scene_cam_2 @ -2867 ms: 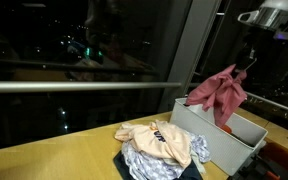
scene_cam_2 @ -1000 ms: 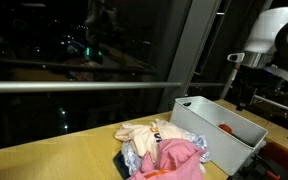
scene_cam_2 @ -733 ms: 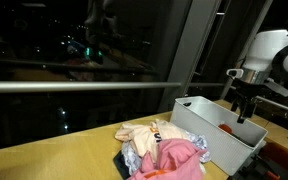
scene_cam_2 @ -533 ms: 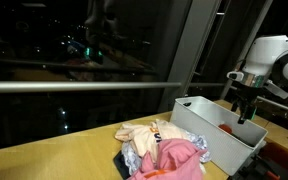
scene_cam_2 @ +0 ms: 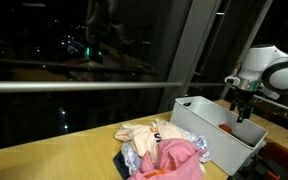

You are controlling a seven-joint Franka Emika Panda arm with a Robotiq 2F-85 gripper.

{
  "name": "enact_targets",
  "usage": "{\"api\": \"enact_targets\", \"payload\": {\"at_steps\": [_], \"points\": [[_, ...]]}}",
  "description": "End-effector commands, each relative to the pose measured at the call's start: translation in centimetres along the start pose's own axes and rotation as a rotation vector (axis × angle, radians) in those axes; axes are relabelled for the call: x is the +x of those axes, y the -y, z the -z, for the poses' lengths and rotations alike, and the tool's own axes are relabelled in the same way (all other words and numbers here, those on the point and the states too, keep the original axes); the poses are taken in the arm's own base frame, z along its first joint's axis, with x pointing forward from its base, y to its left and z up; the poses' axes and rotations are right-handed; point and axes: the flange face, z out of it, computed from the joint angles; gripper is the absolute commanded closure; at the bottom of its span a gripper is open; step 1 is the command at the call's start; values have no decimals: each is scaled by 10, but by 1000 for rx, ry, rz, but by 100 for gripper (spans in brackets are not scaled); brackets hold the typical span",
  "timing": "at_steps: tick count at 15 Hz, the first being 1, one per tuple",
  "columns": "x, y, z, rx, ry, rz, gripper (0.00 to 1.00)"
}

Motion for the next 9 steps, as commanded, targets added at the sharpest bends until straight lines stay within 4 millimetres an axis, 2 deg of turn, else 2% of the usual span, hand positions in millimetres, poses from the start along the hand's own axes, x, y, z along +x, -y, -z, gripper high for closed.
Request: {"api": "enact_targets", "payload": {"at_steps": [1,5,9], "points": [[19,-25,-24,-8,6,65,0],[33,-41,-53,19,21,111,0],[38,-42,-89,60,51,149,0]]}}
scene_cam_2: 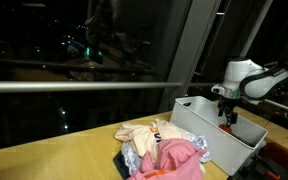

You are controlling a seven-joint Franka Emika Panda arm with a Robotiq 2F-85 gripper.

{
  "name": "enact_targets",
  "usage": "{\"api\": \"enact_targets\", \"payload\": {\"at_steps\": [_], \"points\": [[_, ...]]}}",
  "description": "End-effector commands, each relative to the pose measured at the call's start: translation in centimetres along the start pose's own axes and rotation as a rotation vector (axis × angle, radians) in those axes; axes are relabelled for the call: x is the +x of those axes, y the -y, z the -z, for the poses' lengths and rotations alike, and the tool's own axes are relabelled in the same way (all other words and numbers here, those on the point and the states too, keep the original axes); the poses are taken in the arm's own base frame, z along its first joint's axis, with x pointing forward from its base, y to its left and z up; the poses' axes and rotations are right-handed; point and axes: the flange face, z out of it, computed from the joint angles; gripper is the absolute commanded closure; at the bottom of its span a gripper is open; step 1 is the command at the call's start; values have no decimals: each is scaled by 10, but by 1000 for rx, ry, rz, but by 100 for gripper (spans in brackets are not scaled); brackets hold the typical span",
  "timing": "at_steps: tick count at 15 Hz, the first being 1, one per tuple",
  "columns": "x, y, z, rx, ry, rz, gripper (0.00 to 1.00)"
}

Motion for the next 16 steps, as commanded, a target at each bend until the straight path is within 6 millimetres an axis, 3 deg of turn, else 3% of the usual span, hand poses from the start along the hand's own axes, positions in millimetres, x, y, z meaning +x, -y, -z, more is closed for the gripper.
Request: {"api": "enact_targets", "payload": {"at_steps": [1,5,6,7,10,16], "points": [[3,-10,-31,28,23,41,0],[7,-12,-55,59,43,57,0],[7,-14,-59,64,46,58,25],[8,-15,-62,66,48,61,28],[13,-13,-60,70,43,59,51],[10,7,-9,42,7,40,93]]}}
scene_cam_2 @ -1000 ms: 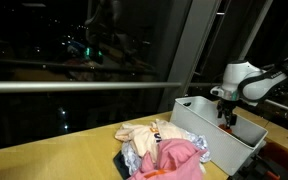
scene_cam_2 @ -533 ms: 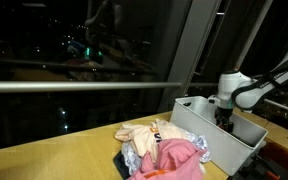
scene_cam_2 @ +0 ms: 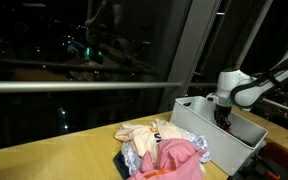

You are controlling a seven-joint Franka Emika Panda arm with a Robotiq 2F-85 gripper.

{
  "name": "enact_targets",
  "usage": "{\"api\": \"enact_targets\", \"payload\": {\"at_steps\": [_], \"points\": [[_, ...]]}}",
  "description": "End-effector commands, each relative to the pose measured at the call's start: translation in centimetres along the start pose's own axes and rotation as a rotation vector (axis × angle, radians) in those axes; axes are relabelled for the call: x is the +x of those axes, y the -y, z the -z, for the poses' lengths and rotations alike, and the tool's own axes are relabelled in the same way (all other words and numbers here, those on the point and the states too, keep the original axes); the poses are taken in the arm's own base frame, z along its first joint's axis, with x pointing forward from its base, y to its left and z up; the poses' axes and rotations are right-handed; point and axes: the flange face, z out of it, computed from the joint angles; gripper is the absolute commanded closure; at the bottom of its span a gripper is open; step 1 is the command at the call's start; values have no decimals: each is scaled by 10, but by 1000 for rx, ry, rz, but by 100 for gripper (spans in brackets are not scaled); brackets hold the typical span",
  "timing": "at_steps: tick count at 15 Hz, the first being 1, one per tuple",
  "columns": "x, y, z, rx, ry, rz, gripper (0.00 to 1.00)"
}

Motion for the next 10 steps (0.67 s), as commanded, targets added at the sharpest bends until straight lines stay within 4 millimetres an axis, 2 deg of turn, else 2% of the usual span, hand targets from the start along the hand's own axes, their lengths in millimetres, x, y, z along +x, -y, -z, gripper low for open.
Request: {"api": "enact_targets", "payload": {"at_steps": [1,3,4,6,10], "points": [[-9,20,52,-13,-29,-25,98],[-9,31,95,-41,-69,-52,95],[-6,34,115,-61,-99,-65,98],[3,43,163,-110,-166,-77,96],[36,67,269,-170,-327,-82,96]]}}
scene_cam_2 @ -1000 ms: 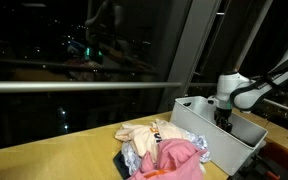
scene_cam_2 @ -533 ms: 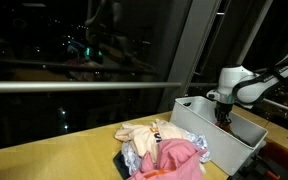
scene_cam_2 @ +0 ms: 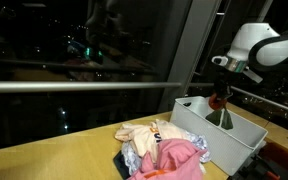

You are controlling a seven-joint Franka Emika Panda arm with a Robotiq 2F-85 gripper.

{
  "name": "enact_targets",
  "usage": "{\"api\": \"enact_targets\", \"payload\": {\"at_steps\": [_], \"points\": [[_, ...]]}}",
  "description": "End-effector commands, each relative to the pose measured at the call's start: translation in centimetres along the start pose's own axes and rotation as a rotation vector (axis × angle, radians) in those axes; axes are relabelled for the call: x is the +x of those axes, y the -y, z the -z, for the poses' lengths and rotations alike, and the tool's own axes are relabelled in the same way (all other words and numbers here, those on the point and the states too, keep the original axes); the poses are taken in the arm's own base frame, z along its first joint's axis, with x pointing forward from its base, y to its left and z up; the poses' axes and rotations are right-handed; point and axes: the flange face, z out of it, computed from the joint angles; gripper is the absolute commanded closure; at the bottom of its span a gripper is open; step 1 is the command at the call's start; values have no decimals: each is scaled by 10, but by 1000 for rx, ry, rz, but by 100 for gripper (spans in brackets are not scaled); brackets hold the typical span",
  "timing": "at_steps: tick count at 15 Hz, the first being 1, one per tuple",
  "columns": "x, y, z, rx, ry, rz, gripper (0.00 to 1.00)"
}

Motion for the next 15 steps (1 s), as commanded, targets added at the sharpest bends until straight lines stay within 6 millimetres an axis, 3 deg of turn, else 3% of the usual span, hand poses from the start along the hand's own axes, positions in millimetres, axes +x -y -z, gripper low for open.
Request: {"api": "enact_targets", "payload": {"at_steps": [1,4,7,9,10,15], "points": [[48,21,87,-3,-134,-8,96],[112,47,148,15,-226,30,96],[167,73,176,57,-277,81,96],[190,88,175,112,-283,94,96],[195,92,164,147,-278,90,96],[196,100,108,349,-289,69,96]]}}
